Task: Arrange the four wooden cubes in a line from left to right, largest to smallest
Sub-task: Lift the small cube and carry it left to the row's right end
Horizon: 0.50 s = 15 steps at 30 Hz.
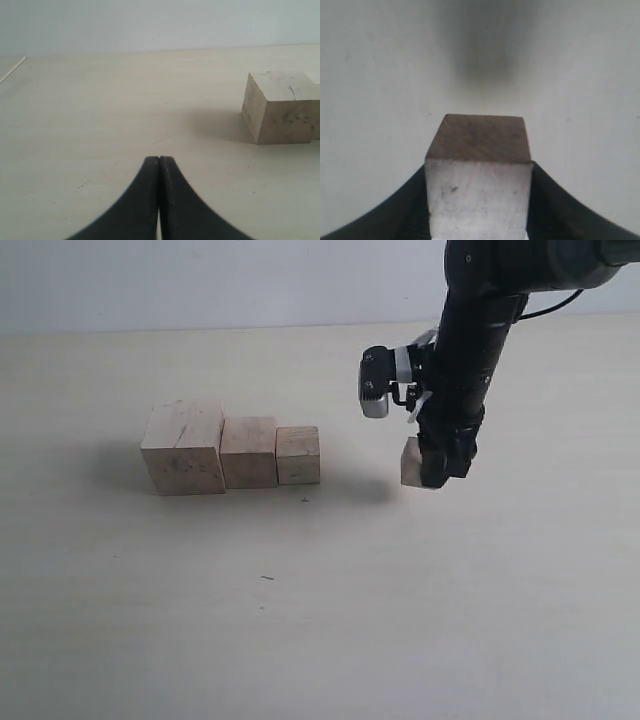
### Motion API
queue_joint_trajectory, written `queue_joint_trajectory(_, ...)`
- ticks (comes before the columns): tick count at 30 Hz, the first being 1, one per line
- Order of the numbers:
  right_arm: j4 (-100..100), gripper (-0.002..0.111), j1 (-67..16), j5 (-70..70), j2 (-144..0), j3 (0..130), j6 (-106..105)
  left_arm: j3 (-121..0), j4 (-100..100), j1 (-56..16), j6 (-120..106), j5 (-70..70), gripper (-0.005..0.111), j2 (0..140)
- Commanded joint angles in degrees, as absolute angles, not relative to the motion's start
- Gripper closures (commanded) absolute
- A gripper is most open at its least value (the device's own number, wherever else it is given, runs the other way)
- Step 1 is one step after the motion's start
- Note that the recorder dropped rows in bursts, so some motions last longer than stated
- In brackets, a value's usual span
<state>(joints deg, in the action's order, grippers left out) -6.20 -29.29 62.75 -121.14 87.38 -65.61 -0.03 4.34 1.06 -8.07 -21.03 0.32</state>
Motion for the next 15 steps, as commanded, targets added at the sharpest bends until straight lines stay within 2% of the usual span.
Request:
queue_joint_trajectory(1,-10.9,0.108,-28.9,59.5,-123.3,92.5,-70.7,0.0,4.2,0.8,-8.0,-20.5,0.107,0.0)
queue_joint_trajectory(9,-14.8,0.108,-29.4,65.7,-130.8,105.6,-67.5,0.0,4.2,0.8,-8.0,-20.5,0.107,0.0)
queue_joint_trajectory(15,-13.3,0.108,-29.4,68.7,-132.8,107.2,-67.8,0.0,4.2,0.8,-8.0,-20.5,0.107,0.0)
